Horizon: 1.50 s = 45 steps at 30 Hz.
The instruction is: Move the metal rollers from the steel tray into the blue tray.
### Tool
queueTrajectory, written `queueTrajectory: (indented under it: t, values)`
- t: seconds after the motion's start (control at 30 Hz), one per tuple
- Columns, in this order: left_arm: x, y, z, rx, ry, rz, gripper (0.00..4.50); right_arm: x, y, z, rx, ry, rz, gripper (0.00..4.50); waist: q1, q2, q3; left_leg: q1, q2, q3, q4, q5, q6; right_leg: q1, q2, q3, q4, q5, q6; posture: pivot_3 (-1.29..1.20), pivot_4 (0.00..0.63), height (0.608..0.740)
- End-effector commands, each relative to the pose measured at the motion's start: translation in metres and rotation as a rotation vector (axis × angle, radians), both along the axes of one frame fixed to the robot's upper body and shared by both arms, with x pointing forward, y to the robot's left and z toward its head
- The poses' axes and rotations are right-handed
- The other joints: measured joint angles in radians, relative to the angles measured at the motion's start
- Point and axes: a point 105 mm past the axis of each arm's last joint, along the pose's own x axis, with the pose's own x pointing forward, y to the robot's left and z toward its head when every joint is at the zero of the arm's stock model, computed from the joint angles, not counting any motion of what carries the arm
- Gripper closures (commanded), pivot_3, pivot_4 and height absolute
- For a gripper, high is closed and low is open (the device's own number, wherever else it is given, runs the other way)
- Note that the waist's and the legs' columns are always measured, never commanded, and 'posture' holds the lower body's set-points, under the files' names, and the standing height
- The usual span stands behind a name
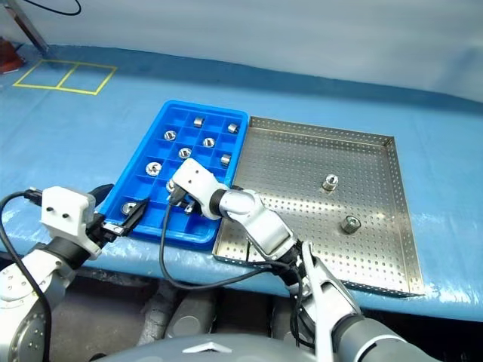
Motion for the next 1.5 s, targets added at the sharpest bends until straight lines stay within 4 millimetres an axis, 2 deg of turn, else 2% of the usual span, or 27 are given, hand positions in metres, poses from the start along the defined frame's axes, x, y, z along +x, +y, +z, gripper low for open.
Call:
queueTrajectory:
  t: [0.03,0.23,0.37,0.53,0.93,1.27,1.37,1.47,1.5]
  values:
    - [-0.005,0.000,0.015,0.003,-0.068,0.004,0.44,-0.005,0.016,0.016,0.046,-0.054,0.065,2.85,0.005,0.000,0.000,0.000,0.000,0.000,0.000,0.000,0.000,0.000,0.000,0.000,0.000,0.000,0.000,0.43,0.150,0.740]
    - [-0.009,-0.003,0.014,0.000,-0.046,-0.032,0.44,-0.010,0.032,0.015,0.052,-0.058,0.118,2.85,0.011,0.000,0.000,0.000,0.000,-0.001,-0.004,0.001,-0.001,-0.001,0.000,-0.001,0.000,-0.001,-0.002,0.44,0.150,0.740]
    - [-0.017,-0.012,0.008,-0.018,-0.005,-0.092,0.44,-0.006,0.037,0.014,0.050,-0.059,0.121,2.85,0.012,0.000,0.000,0.001,0.000,-0.001,-0.006,0.001,-0.003,-0.001,0.000,-0.002,0.000,-0.002,-0.003,0.44,0.150,0.740]
    - [-0.019,-0.011,0.005,-0.008,0.013,-0.093,0.44,-0.001,0.042,0.013,0.051,-0.056,0.113,2.85,0.013,0.000,0.000,0.001,0.001,-0.002,-0.006,0.001,-0.003,-0.002,0.001,-0.002,0.000,-0.003,-0.004,0.45,0.150,0.740]
    - [-0.018,-0.017,0.000,-0.031,0.024,-0.116,0.44,0.015,0.044,0.013,0.047,-0.066,0.062,2.85,0.018,0.000,0.000,0.001,0.001,-0.002,-0.008,0.002,-0.003,-0.002,0.001,-0.003,0.000,-0.004,-0.003,0.45,0.150,0.740]
    - [-0.014,-0.022,0.000,-0.036,0.019,-0.140,0.44,0.000,0.055,-0.005,-0.015,-0.045,0.138,2.85,0.017,0.000,0.000,0.001,0.001,-0.002,-0.008,0.002,-0.003,-0.002,0.001,-0.003,0.000,-0.004,-0.003,0.45,0.150,0.740]
    - [-0.013,-0.024,0.000,-0.037,0.020,-0.145,0.44,-0.001,0.055,-0.005,-0.013,-0.049,0.136,1.81,0.018,0.001,0.000,0.002,0.001,-0.002,-0.008,0.002,-0.003,-0.001,0.001,-0.003,0.000,-0.004,-0.004,0.44,0.150,0.740]
    - [-0.012,-0.026,0.001,-0.040,0.021,-0.162,0.44,0.003,0.050,0.003,0.021,-0.063,0.110,0.87,0.018,0.001,0.000,0.002,0.001,-0.002,-0.008,0.002,-0.003,-0.002,0.001,-0.003,0.000,-0.005,-0.006,0.43,0.150,0.740]
    - [-0.011,-0.027,0.001,-0.041,0.020,-0.168,0.44,0.005,0.048,0.007,0.036,-0.066,0.099,0.87,0.018,0.000,0.000,0.002,0.001,-0.002,-0.008,0.002,-0.003,-0.001,0.001,-0.003,0.000,-0.005,-0.006,0.41,0.150,0.740]
